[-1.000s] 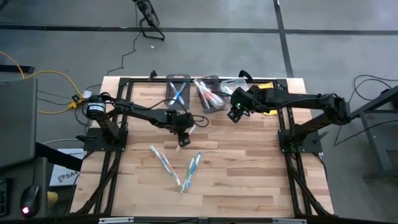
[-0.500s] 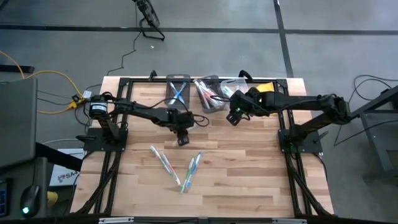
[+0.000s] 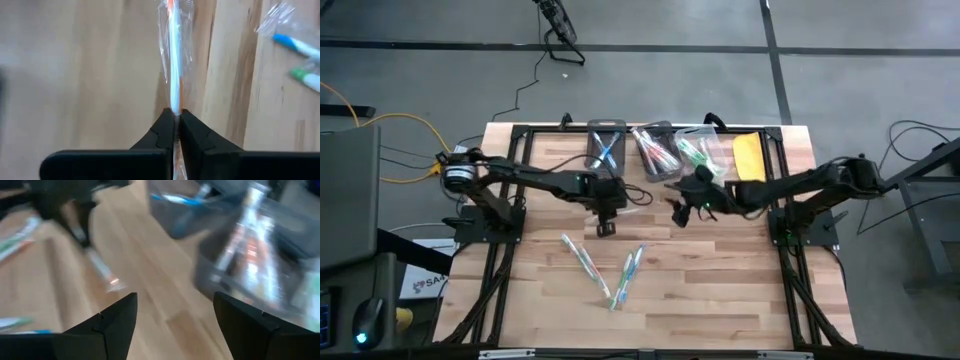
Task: Pick & Place Toothbrushes
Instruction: Put the orange toothbrush into the right black bin
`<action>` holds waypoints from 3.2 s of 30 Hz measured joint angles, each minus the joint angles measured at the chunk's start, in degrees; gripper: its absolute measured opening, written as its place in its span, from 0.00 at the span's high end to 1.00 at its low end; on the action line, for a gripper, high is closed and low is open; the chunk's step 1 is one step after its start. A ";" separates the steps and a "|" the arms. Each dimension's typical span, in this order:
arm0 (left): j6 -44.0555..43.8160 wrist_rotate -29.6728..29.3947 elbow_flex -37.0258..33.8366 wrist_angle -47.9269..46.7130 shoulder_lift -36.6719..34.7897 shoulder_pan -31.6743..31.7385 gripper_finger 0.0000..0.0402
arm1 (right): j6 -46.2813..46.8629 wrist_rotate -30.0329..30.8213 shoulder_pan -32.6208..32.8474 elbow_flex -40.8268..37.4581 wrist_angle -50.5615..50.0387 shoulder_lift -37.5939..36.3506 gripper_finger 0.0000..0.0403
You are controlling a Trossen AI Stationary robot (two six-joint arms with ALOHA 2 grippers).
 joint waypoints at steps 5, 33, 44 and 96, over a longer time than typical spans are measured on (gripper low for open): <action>5.98 -0.80 -0.05 3.11 -4.61 -0.51 0.99 | -4.29 -0.10 2.47 -6.21 18.25 1.18 0.37; 19.70 -20.55 5.26 -0.82 -6.19 -8.81 0.99 | -21.50 -1.43 4.71 15.20 6.46 19.22 0.48; 19.03 -20.63 5.26 -1.56 -6.19 -8.78 0.99 | -21.76 -1.51 4.76 15.86 6.14 19.71 0.85; 4.27 -25.78 -3.88 -10.92 -25.45 -8.76 0.42 | 1.91 -0.37 -16.15 15.82 -8.51 18.97 0.96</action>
